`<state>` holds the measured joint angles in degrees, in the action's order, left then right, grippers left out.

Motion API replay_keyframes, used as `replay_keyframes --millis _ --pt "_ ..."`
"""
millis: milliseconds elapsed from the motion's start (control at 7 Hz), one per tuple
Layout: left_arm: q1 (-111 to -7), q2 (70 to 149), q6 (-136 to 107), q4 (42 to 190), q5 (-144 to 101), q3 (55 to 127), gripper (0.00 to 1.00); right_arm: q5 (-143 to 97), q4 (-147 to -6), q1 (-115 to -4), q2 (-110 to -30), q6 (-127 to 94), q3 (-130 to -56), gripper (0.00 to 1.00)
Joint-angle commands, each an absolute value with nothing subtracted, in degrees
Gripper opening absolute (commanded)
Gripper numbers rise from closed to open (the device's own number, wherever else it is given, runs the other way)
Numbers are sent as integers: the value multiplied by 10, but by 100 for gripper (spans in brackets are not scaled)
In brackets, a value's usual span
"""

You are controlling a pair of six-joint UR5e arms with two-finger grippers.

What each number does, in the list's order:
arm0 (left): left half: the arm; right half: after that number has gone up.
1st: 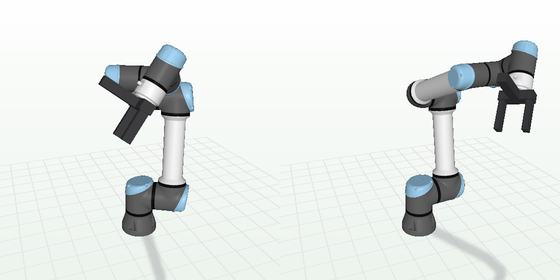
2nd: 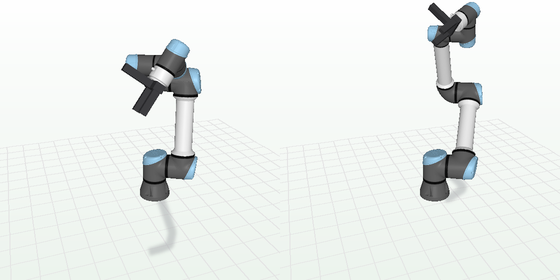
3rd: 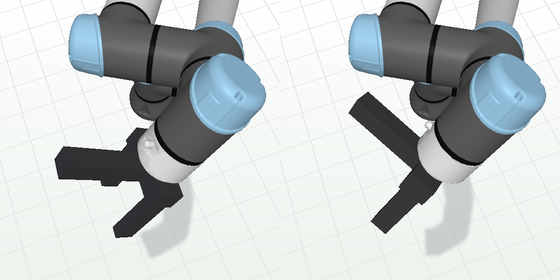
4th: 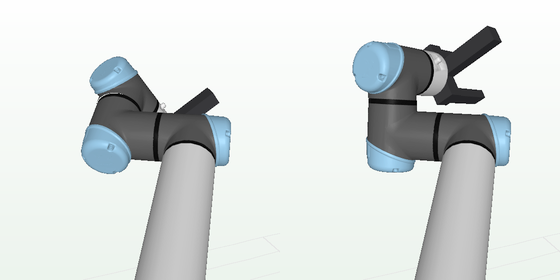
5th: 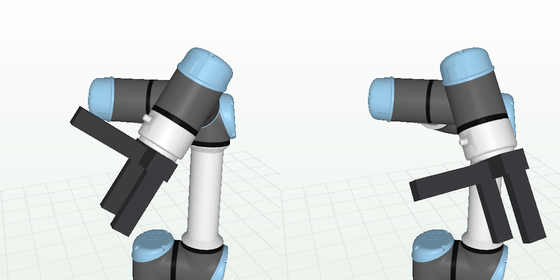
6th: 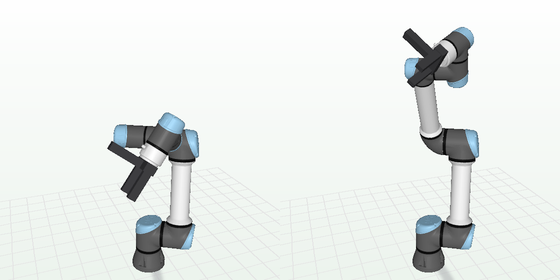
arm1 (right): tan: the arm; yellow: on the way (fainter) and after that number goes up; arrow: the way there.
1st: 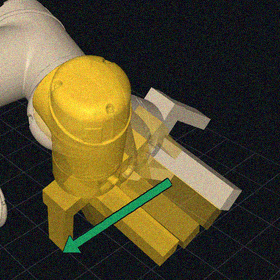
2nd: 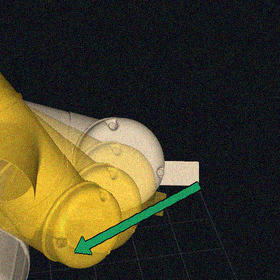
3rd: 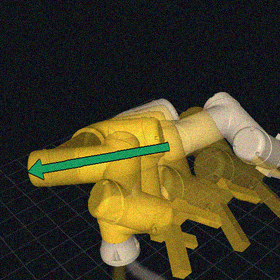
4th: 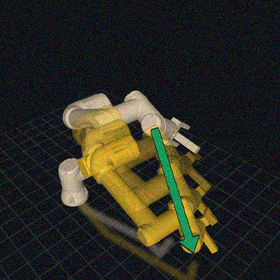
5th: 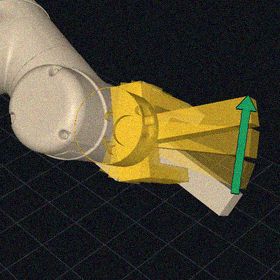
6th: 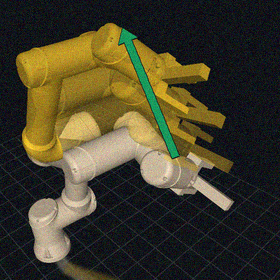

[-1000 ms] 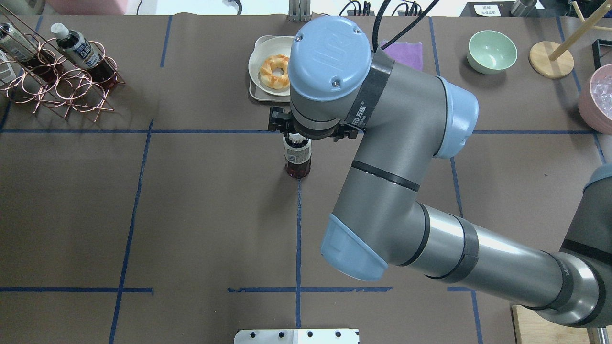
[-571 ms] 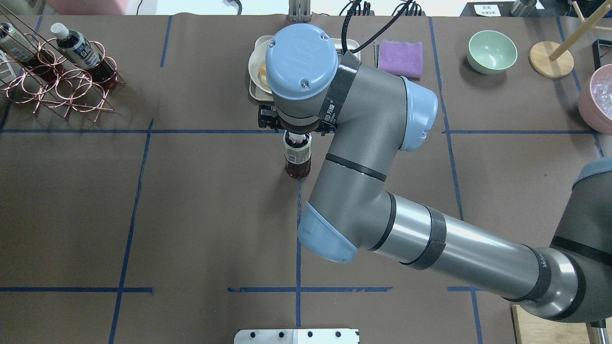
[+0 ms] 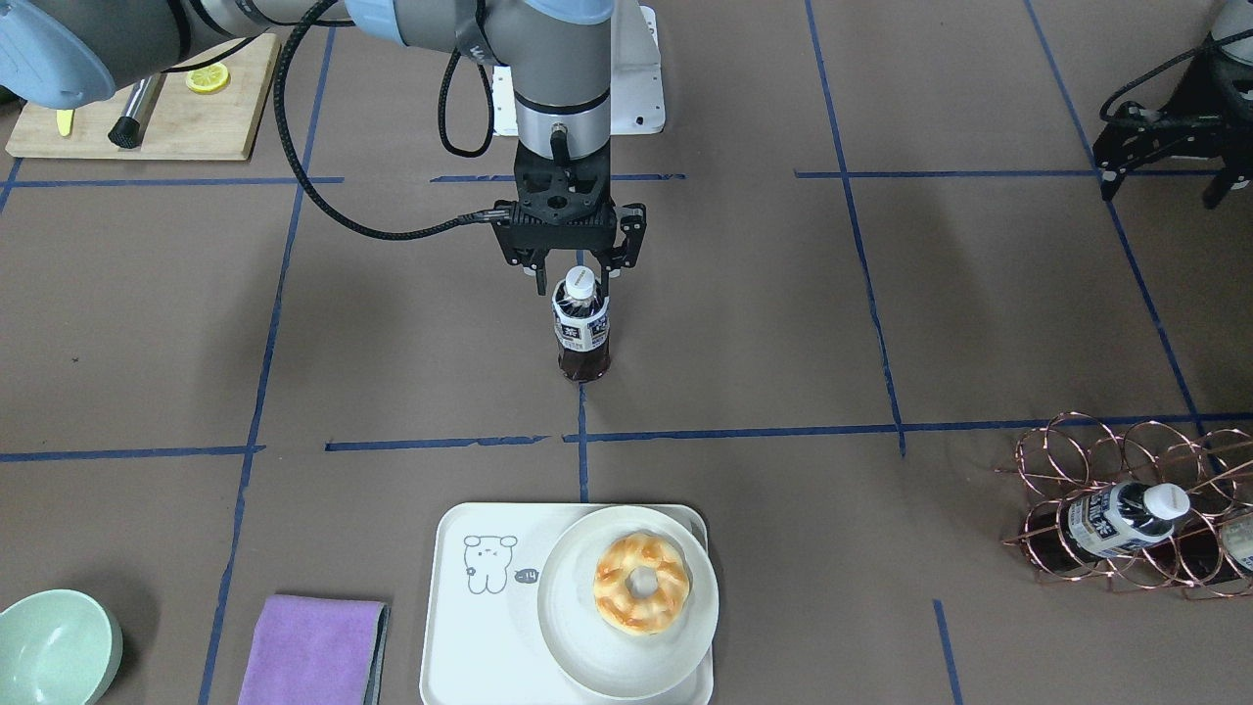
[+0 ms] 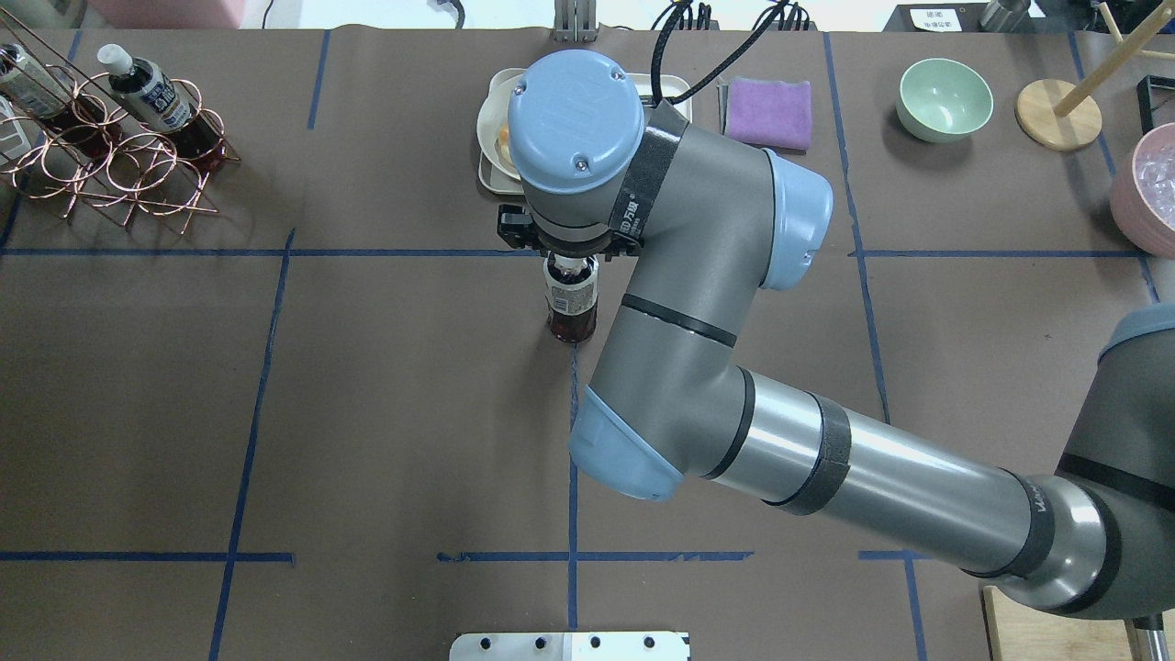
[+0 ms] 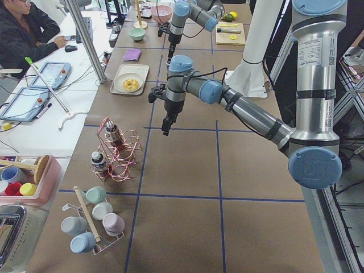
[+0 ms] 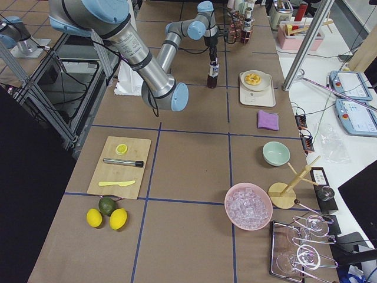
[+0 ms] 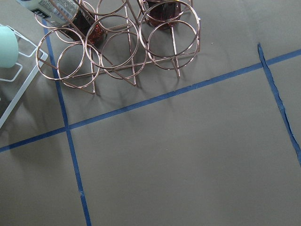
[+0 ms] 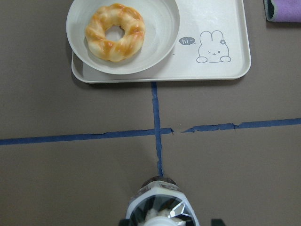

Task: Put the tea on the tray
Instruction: 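Lower the right gripper over the bottle cap and grasp the bottle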

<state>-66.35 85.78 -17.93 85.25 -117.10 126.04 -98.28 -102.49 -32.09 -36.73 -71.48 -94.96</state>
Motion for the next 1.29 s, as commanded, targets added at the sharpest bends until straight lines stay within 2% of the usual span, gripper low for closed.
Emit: replay_keyframes --millis 0,143,286,429,1143 --pt "-664 858 -179 853 -1171 1260 100 -983 -1025 -321 -368 -714 -949 56" --pt "-663 859 -180 853 -1171 1259 100 -985 -1025 -322 -367 -714 -949 50" --pt "-664 859 -180 853 -1171 1260 100 -984 -1025 -321 -367 -715 -949 34" --pt "-664 860 -183 853 -1171 1260 100 -984 -1024 -320 -367 -721 -954 2" --pt "-664 859 -182 853 -1172 1261 100 -987 -1025 -395 -362 -663 -961 0"
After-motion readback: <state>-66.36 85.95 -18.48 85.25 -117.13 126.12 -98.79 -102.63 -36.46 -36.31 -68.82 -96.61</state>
